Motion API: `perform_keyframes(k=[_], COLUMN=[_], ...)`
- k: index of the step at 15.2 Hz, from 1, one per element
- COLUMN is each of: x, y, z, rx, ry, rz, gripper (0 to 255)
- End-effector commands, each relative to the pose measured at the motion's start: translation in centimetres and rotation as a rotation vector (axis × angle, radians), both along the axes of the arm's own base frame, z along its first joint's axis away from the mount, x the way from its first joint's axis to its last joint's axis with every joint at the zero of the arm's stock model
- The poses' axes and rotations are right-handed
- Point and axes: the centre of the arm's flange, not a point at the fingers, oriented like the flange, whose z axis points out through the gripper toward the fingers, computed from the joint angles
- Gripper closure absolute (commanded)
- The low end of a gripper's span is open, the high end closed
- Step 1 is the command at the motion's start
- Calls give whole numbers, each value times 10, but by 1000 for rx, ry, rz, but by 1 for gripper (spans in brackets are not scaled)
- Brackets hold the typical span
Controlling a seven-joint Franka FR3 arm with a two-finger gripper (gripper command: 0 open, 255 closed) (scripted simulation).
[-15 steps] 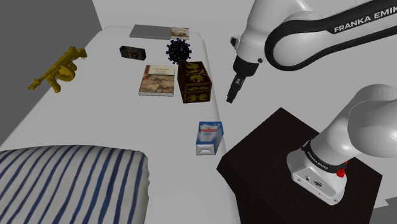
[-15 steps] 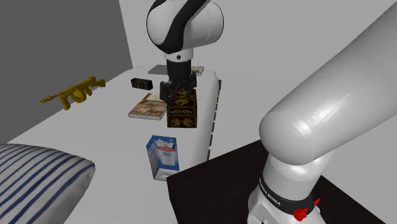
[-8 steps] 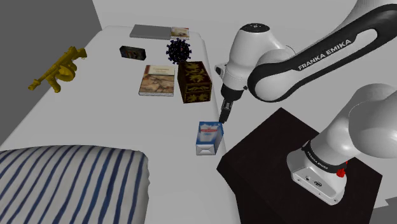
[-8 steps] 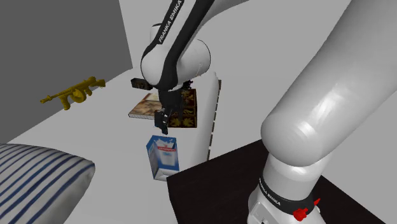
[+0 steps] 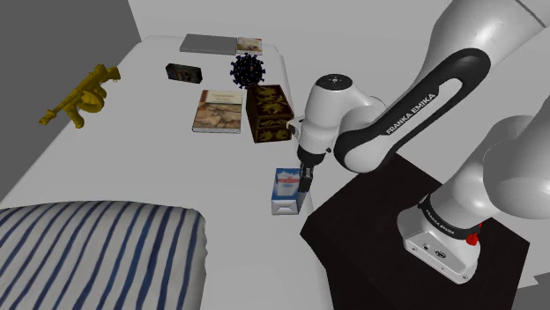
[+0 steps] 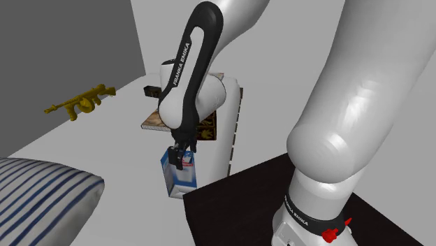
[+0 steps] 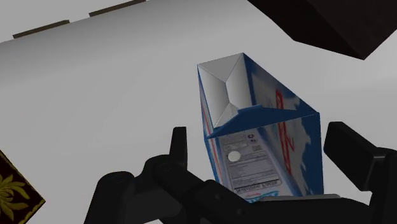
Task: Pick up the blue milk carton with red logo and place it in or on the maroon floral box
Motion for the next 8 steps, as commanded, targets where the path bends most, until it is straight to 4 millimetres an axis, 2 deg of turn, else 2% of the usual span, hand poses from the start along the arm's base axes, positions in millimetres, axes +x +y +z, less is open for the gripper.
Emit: perform_keyframes(k=[1,4,8], x=[-1,-1,-1], y=[1,0,0], z=[-11,-25,-25], rx=[1,1,1], ry=[0,0,0], rz=[2,2,2], gripper=[0,0,0])
